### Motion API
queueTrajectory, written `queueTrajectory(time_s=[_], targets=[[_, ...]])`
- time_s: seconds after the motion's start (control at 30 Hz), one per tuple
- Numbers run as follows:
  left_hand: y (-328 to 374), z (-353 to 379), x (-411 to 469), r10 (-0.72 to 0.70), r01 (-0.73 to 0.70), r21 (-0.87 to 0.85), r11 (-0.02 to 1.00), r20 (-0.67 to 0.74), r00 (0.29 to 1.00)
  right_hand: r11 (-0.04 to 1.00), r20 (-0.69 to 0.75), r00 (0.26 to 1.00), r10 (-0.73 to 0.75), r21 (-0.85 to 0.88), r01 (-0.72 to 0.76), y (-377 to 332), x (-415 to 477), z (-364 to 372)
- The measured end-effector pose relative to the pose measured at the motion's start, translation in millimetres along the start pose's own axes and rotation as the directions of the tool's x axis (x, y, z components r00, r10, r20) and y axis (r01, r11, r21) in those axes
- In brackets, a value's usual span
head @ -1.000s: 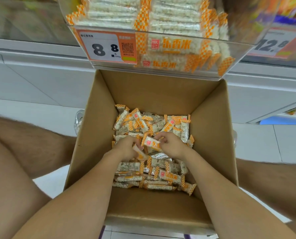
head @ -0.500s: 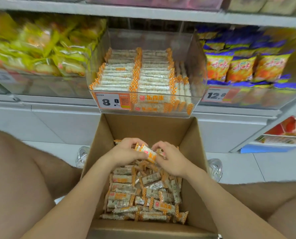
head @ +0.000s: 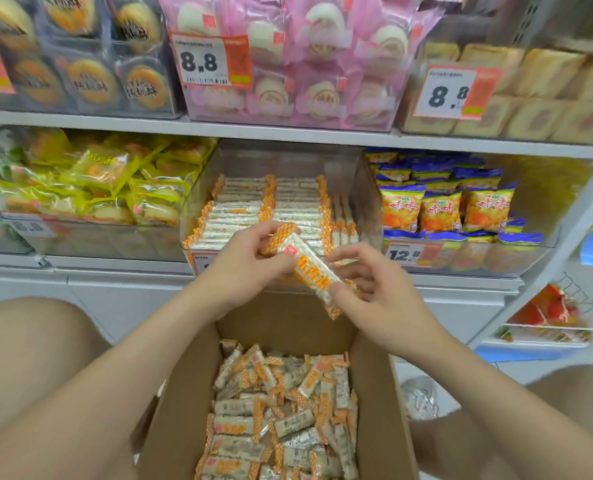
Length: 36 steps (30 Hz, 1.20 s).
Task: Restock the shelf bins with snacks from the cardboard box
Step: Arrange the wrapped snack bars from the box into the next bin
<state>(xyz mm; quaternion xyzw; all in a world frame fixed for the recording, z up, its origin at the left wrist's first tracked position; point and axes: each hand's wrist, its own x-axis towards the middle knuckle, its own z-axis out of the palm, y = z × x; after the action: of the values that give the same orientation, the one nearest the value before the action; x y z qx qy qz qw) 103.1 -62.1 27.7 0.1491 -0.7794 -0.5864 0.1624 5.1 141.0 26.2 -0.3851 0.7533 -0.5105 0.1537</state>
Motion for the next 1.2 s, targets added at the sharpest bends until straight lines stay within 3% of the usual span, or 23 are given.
queueTrajectory(time_s=[0.1,0.17,0.27,0.37,0.43,0.53,0.63,0.7,0.8,0.87,1.03,1.2], targets=[[13,3,18,0.08,-0.075,0.078,0.994,-0.058,0.995,0.997,-0.043,0.998,-0.036,-0.067,0.033,-18,22,-17],[17,3,32,0.119,-0.097,0.237,0.967,-0.079,0.99,0.984,-0.132,0.99,-0.045,-0.175,0.022,-23,42,-26],[14,-2,56,0.088,-0.084,0.624,0.777,0.024,0.996,0.891,-0.298,0.943,-0.148,-0.454,-0.003,-21,78,-32],[1,-4,75,-0.03,-0.114,0.838,0.534,0.154,0.988,0.756,-0.305,0.932,-0.195,-0.653,-0.056,-11,117,-24],[-9,-3,88,-0.182,-0.058,0.917,0.394,0.139,0.973,0.634,-0.279,0.946,-0.162,-0.765,-0.117,-2,144,-8],[-13,0,103,-0.406,0.088,0.945,0.315,0.051,0.912,0.479,-0.284,0.954,-0.099,-0.854,-0.205,13,177,15],[-12,-2,111,-0.514,0.135,0.95,0.282,0.03,0.857,0.392,-0.324,0.944,-0.06,-0.877,-0.277,32,198,25],[-12,-4,113,-0.538,0.132,0.955,0.265,0.033,0.842,0.43,-0.314,0.949,0.006,-0.857,-0.286,41,204,28],[-11,-7,115,-0.554,0.135,0.957,0.256,0.03,0.832,0.647,-0.3,0.941,0.16,-0.688,-0.329,50,211,26],[-12,-9,116,-0.552,0.141,0.954,0.266,0.03,0.833,0.736,-0.274,0.94,0.202,-0.591,-0.33,55,214,22],[-11,-8,110,-0.492,0.127,0.949,0.287,0.032,0.87,0.764,-0.134,0.952,0.274,-0.571,-0.301,61,215,14],[-13,-7,100,-0.394,0.054,0.947,0.316,0.079,0.916,0.819,-0.155,0.962,0.225,-0.505,-0.273,58,205,11]])
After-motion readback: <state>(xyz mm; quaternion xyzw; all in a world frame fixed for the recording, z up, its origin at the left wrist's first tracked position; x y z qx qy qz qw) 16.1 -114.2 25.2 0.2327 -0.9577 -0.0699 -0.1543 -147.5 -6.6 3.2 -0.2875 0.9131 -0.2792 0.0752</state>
